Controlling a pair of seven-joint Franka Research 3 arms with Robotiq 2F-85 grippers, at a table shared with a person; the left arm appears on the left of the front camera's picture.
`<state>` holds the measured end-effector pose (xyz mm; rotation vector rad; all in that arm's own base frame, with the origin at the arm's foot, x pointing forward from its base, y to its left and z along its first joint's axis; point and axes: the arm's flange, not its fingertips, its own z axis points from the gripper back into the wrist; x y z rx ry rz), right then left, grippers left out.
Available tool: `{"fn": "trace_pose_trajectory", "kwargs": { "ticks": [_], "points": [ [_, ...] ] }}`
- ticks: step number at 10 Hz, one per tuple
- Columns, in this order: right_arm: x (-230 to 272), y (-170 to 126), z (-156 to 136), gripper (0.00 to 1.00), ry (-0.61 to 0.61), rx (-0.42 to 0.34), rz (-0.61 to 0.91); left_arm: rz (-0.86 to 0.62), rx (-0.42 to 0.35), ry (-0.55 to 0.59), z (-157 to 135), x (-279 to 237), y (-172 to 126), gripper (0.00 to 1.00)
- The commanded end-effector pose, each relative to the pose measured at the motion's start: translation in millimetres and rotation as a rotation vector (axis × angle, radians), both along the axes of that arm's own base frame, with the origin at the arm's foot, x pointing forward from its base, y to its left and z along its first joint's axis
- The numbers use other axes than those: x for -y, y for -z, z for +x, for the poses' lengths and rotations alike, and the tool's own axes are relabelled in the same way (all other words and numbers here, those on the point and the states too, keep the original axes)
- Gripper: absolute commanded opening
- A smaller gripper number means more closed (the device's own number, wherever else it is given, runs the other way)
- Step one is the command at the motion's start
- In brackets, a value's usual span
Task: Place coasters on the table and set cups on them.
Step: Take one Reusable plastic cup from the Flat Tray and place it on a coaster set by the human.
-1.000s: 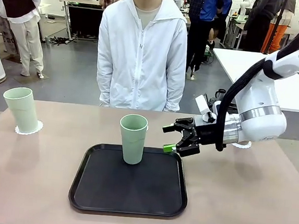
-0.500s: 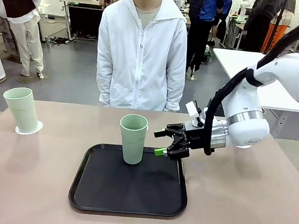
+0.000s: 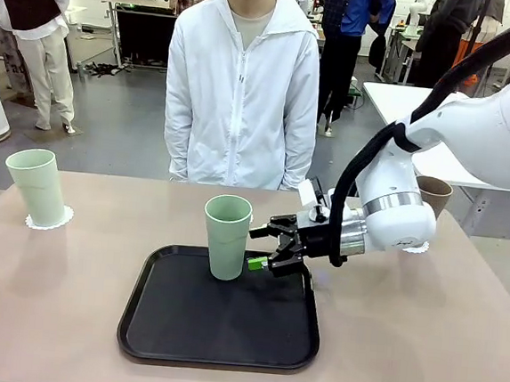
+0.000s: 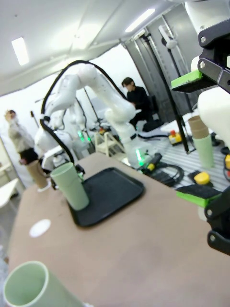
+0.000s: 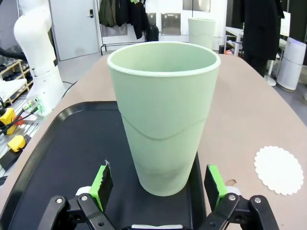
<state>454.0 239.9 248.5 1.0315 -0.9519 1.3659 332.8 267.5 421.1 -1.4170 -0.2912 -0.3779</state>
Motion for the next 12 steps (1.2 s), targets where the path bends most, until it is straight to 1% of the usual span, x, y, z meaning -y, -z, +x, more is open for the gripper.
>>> {"fn": "trace_pose_trajectory", "kwargs": {
  "ticks": [1,10,12],
  "points": [
    [-14,8,4,1.00,0.016,0.024,0.003,0.003,0.000,-0.003,-2,-1,-2,1.00],
    [-49,12,8,1.00,-0.029,0.030,0.015,0.003,0.000,-0.003,-2,-1,-2,1.00],
    [-56,19,13,1.00,-0.011,-0.002,0.021,0.003,0.000,-0.003,-2,-1,-2,1.00]
  ]
}}
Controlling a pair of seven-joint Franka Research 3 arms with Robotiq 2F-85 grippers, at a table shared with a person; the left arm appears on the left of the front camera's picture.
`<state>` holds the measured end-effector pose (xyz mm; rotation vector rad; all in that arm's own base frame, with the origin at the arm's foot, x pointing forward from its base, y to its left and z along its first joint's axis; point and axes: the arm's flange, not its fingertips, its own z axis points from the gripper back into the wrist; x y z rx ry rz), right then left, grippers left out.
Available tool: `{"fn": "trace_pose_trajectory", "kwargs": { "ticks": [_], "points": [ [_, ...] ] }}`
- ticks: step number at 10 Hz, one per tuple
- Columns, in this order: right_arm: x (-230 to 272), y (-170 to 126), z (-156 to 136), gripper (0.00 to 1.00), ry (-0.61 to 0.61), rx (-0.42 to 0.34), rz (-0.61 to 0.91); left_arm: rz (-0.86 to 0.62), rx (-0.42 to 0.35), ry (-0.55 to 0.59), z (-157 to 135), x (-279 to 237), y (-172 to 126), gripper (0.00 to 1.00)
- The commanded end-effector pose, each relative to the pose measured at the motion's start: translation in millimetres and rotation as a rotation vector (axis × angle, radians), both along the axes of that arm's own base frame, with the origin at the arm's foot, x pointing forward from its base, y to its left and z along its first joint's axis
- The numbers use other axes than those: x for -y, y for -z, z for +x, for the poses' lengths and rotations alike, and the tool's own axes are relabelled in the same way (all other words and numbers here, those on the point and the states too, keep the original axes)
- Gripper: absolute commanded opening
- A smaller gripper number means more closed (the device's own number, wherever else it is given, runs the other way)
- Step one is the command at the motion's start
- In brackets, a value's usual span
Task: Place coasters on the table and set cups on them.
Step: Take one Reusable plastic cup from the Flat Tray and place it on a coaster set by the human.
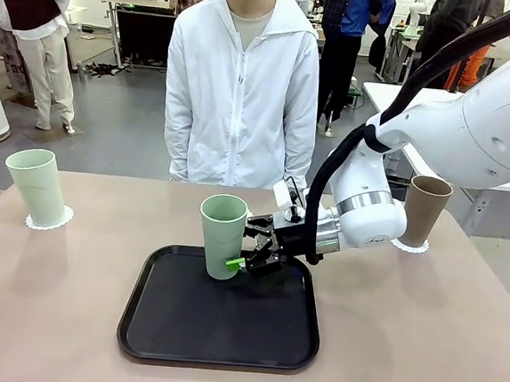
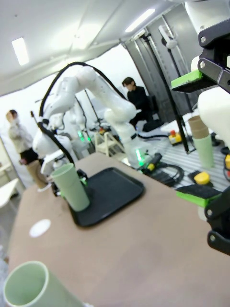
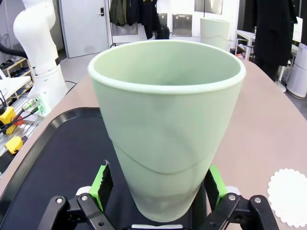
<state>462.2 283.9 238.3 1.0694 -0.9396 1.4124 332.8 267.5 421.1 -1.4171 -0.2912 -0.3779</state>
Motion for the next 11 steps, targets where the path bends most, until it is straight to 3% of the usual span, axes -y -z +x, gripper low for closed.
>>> {"fn": "trace_pose_trajectory", "kwargs": {
  "ticks": [1,5,6,7,8,9,10,11],
  "points": [
    [-16,10,5,1.00,0.050,-0.010,0.014,0.003,0.000,-0.003,-2,-1,-2,1.00],
    [-28,13,4,1.00,0.030,-0.020,0.034,0.003,0.000,-0.003,-2,-1,-2,1.00],
    [-28,11,4,0.40,0.021,-0.034,0.032,0.003,0.000,-0.003,-2,-1,-2,1.00],
    [-26,11,4,0.40,0.024,-0.039,0.028,0.003,0.000,-0.003,-2,-1,-2,1.00],
    [-25,8,3,0.00,0.028,-0.044,0.027,0.003,0.000,-0.003,-2,-1,-2,1.00],
    [-21,1,0,0.36,0.036,-0.060,0.022,0.003,0.000,-0.003,-2,-1,-2,1.00],
    [-19,-11,-7,0.00,0.034,-0.067,0.021,0.003,0.000,-0.003,-2,-1,-2,1.00],
    [-16,-31,-18,0.00,0.030,-0.078,0.027,0.003,0.000,-0.003,-2,-1,-2,1.00]
  ]
}}
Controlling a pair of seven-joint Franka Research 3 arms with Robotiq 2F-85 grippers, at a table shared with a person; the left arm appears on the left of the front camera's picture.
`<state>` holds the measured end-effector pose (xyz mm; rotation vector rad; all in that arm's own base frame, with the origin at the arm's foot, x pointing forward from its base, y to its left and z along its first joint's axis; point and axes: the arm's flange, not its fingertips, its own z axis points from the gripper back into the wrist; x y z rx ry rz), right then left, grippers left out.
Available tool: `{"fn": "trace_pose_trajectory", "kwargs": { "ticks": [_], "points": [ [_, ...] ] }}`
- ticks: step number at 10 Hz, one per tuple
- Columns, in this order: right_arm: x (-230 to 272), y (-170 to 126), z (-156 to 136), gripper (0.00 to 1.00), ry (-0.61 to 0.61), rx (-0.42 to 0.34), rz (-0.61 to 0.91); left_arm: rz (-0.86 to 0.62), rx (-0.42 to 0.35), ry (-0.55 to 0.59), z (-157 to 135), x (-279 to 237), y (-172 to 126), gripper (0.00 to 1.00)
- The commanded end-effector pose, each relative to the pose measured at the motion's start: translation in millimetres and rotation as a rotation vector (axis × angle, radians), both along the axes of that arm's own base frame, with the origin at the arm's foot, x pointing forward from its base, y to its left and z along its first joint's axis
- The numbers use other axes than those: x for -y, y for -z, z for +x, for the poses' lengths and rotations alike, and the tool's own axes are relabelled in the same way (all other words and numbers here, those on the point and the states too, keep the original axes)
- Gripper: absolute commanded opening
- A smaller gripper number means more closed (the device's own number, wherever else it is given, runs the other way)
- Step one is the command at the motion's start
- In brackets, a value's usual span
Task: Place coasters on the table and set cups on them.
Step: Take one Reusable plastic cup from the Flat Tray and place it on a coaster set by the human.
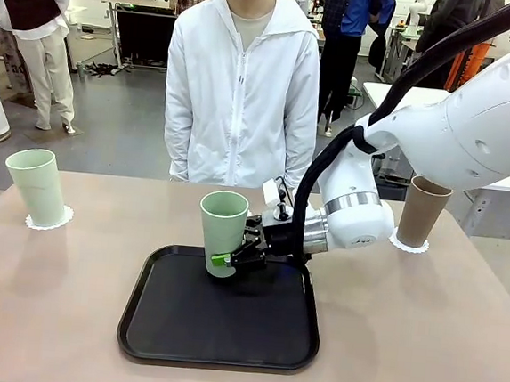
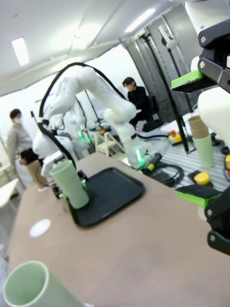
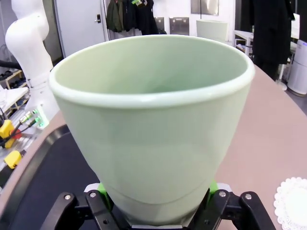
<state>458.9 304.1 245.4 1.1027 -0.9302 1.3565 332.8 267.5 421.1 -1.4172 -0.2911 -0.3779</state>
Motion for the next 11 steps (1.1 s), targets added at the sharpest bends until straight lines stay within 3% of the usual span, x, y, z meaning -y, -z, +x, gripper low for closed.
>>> {"fn": "trace_pose_trajectory", "kwargs": {
  "ticks": [1,2,4,7,11],
  "points": [
    [5,-56,-27,0.00,0.008,-0.035,0.001,0.004,0.000,-0.003,-2,-1,-2,1.00],
    [5,-94,-34,0.00,0.006,-0.015,0.010,0.004,0.000,-0.003,-2,-1,-2,1.00],
    [1,-136,-16,0.00,0.018,0.006,0.035,0.004,0.000,-0.003,-2,-1,-2,1.00],
    [-5,-161,58,0.00,0.080,0.010,0.034,0.004,0.000,-0.003,-2,-1,-2,1.00],
    [-1,-162,141,0.00,0.155,0.005,0.030,0.004,0.000,-0.003,-2,-1,-2,1.00]
  ]
}}
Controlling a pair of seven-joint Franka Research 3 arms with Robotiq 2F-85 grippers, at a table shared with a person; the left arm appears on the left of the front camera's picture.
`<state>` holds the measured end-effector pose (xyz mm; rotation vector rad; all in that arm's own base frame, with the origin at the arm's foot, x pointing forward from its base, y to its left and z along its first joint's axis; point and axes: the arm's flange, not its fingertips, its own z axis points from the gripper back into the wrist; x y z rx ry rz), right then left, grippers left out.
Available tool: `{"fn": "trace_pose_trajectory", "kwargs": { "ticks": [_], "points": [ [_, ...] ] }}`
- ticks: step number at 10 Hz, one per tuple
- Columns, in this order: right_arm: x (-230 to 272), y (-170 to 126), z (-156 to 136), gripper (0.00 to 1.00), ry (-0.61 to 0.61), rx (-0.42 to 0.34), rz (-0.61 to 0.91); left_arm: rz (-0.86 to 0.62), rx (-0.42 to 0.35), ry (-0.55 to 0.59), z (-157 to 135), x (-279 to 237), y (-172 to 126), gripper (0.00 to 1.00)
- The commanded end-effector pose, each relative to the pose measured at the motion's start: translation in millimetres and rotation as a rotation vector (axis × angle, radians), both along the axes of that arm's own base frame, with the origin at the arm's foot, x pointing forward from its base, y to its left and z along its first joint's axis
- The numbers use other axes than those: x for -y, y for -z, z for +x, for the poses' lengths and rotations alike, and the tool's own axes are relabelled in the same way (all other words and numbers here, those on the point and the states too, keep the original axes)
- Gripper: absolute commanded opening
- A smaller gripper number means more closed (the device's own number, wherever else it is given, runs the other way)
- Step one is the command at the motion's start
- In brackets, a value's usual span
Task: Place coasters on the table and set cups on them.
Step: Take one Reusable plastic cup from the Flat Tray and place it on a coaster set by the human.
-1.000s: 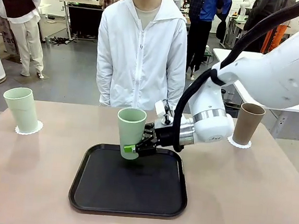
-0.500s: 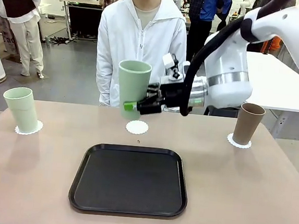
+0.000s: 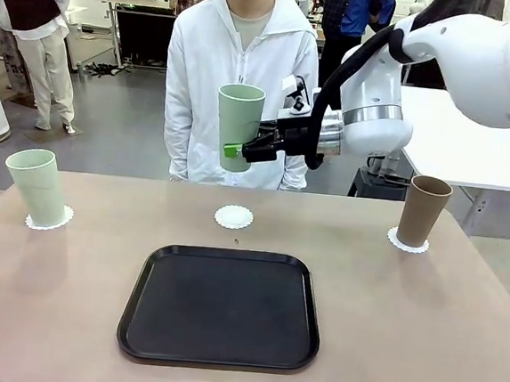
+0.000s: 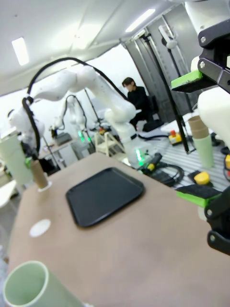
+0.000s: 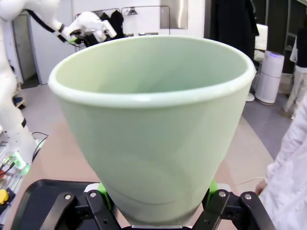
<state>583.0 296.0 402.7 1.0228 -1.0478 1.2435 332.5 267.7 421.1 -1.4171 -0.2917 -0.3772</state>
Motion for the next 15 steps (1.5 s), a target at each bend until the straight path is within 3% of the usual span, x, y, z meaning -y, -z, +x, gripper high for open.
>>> {"fn": "trace_pose_trajectory", "kwargs": {
  "ticks": [1,6,7,8,15],
  "points": [
    [-9,-2,24,0.00,0.020,-0.027,-0.015,0.004,0.000,-0.002,-2,-1,-2,1.00],
    [-1,2,14,0.00,0.013,-0.005,0.003,0.004,0.000,-0.002,-2,-1,-2,1.00],
    [-3,3,20,0.81,0.018,-0.007,0.006,0.004,0.000,-0.002,-2,-1,-2,1.00],
    [-1,17,24,0.81,0.009,0.035,-0.016,0.004,0.000,-0.002,-2,-1,-2,1.00],
    [19,110,58,0.81,-0.094,-0.033,0.016,0.004,0.000,-0.002,-2,-1,-2,1.00]
  ]
}}
